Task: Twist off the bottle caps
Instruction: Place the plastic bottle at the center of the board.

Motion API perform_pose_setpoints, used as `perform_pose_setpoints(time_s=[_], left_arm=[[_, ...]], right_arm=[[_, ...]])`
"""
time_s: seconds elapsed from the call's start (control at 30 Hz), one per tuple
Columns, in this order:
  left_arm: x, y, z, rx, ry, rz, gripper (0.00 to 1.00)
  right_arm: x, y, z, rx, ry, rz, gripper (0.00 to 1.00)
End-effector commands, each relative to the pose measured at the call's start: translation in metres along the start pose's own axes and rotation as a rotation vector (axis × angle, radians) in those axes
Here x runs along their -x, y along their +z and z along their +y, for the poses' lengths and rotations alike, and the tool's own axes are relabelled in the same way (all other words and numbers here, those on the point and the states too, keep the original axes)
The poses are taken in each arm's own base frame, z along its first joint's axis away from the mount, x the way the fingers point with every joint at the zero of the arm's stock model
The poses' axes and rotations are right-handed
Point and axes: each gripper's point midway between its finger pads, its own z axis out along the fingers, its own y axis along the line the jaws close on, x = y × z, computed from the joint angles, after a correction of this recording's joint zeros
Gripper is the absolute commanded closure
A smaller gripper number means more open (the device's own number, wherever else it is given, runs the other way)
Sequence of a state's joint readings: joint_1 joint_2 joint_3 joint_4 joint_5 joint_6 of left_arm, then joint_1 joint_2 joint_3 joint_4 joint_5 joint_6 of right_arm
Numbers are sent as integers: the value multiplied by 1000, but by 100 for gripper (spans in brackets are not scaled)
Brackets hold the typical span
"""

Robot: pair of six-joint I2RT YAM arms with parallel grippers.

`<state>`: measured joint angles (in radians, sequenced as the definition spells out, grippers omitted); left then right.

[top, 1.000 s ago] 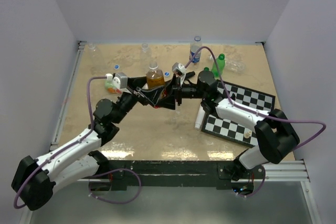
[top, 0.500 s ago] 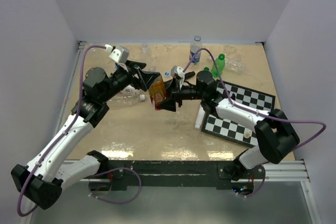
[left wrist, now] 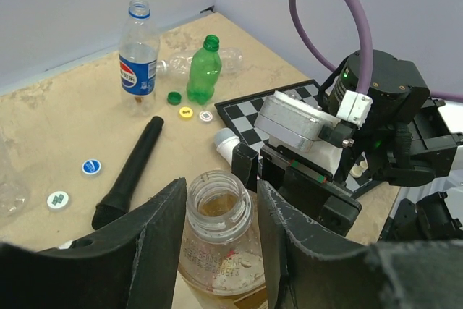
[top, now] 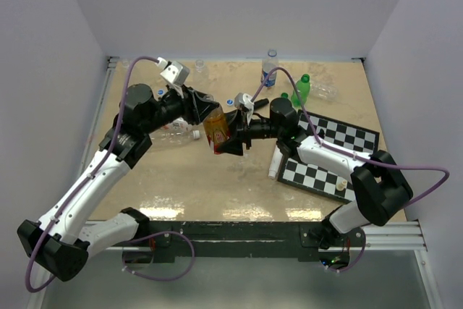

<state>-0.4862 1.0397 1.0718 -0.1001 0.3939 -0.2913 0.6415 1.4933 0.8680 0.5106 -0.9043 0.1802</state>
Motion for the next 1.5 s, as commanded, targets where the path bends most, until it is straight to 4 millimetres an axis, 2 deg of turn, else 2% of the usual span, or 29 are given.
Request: perform_pose_setpoints(time_s=[0.0, 0.1, 0.17, 0.27, 0.37, 0.43, 0.53, 0.6, 0.63, 0.67, 0.87, 1.03, 1.13, 1.2, 1.47], left_arm=[[17, 0, -5, -25, 43, -24, 52], [18, 2, -5, -28, 45, -24, 59], [17, 2, -5, -27, 46, -20, 74], [14, 1, -4, -26, 49, -14, 85], [14, -3, -5, -22, 59, -20, 100], [16, -8, -4, -7, 73, -37, 100], [20, -14, 4, 53, 90, -57, 100], [22, -19, 12, 101, 106, -67, 100], [21, -21, 17, 133, 114, -67, 100], [20, -24, 23, 166, 124, -68, 100], [19, -34, 75, 431, 205, -75, 100], [44, -31, 113, 589, 255, -171, 100], [58, -24, 145, 688, 271, -214, 100], [61, -20, 165, 725, 260, -224, 100], [80, -11, 218, 820, 292, -284, 100]], right_arm=[[15, 2, 10, 38, -75, -19, 79], [14, 2, 10, 42, -76, -16, 78], [14, 2, 11, 42, -74, -16, 79], [13, 2, 10, 42, -73, -15, 78], [14, 2, 10, 42, -75, -16, 71], [15, 2, 10, 43, -73, -14, 60], [17, 2, 10, 39, -74, -10, 37], [19, 2, 11, 38, -80, -11, 21], [22, 1, 11, 36, -86, -11, 8], [24, 0, 11, 27, -96, -10, 2], [37, -16, -3, -52, -169, -13, 2], [46, -31, -11, -86, -184, -29, 2], [48, -35, -11, -89, -225, -36, 2], [49, -35, -10, -84, -229, -37, 2], [49, -37, -7, -73, -238, -40, 2]])
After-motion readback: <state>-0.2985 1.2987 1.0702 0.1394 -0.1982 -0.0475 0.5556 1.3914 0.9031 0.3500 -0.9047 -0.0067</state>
